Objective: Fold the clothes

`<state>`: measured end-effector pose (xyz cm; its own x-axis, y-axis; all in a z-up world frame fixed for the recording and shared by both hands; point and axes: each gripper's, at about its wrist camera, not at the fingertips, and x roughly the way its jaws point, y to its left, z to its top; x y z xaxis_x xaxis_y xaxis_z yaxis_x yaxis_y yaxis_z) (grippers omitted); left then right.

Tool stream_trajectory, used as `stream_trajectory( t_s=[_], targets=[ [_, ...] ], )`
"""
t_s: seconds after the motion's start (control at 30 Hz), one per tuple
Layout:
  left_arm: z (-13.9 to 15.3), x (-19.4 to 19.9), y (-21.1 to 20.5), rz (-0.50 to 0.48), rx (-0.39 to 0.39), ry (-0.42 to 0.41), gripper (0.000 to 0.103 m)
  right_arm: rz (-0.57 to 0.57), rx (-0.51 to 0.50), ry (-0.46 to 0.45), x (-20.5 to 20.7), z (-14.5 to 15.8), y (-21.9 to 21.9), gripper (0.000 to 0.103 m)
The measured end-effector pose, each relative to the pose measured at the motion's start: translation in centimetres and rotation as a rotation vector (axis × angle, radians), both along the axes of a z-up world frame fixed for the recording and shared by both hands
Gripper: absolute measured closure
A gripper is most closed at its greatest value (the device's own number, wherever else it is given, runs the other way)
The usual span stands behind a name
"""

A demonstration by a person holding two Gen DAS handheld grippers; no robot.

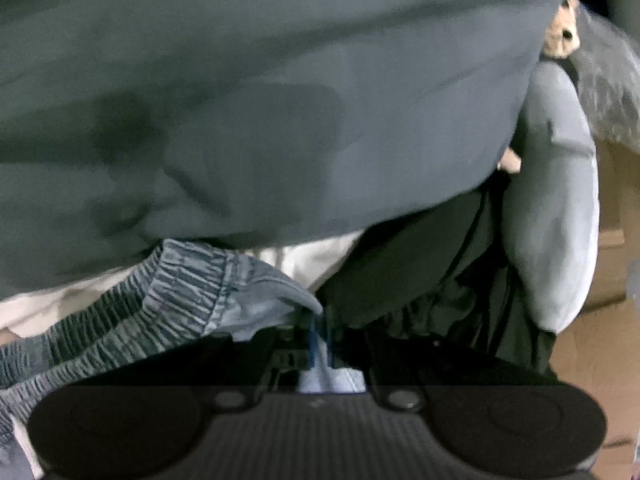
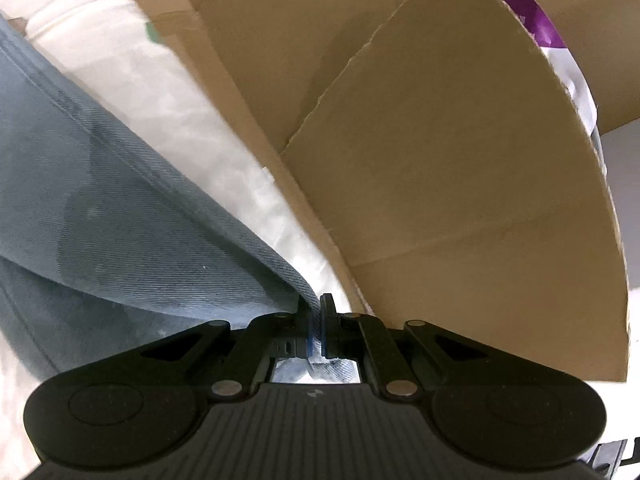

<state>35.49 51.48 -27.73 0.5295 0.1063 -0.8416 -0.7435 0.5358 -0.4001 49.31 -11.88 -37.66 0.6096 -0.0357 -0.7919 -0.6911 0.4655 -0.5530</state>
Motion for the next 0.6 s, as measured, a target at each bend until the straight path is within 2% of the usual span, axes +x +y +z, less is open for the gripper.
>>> stream_trajectory(
  t_s=[0.23, 0.43, 0.5, 0.6],
  targets=[
    [-0.5, 0.5, 1.7, 0.079, -0.008, -0.054, 0.098, -0.005, -0.014, -0.043, 1.0, -0.4, 3.0, 0.102],
    [-2.5, 1.5, 2.1, 0.087, 0.002, -0.042, 0.097, -0.03, -0.052, -0.068, 2.4, -2.5, 5.9, 0.102],
    [-3.3, 2.1, 1.8, 0.07, 0.01, -0.021, 0.093, -0.03, -0.073, -0.08, 2.5, -3.6, 6.5, 0.102],
    [-3.5, 2.5, 1.5, 0.04, 0.021, 0.001, 0.085, -0.038, -0.039, -0.085, 2.3, -4.5, 6.8, 0.101]
  ],
)
